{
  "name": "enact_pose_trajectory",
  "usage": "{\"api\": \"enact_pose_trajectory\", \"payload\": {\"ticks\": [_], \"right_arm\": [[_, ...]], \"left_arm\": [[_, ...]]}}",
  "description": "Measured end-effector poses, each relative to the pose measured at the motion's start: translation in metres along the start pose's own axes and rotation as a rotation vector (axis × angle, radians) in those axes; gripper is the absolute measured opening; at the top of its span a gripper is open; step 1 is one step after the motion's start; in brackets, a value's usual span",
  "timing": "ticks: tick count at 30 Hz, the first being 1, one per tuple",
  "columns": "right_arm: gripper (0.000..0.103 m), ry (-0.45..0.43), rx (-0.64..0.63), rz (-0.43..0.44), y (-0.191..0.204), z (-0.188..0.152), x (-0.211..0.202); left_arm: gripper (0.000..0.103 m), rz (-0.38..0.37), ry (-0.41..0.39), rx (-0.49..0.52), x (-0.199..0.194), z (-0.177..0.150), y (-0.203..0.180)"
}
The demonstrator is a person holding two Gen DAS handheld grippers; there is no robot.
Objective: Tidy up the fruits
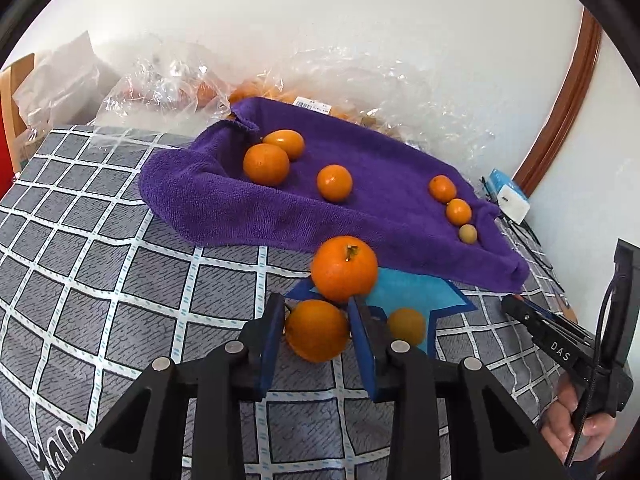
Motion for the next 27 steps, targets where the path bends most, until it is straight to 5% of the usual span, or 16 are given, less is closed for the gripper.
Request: {"api": "enact_pose_trajectory", "payload": {"ticks": [12,27], "right_arm": [[0.024,0.005,0.007,0.002,0.002,-0.001,-0.001],[0.024,-0.008,0.006,0.001,0.002,-0.001,-0.003]], "left_arm": [[0.035,0.047,0.066,0.020,0.009,-0.007,0.000],[0.035,-0.005,-0.007,0.016,-0.010,-0.005,-0.001]]}}
Point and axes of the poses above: each gripper's, at about its wrist camera, not at the fingertips, and x roughly the way its jaws point, y to its left, z to its top, the point moved 9 cm from there along x, roughly the way its jaws point, and after that the axes turned 15 degrees about y, right-handed, at the moved point
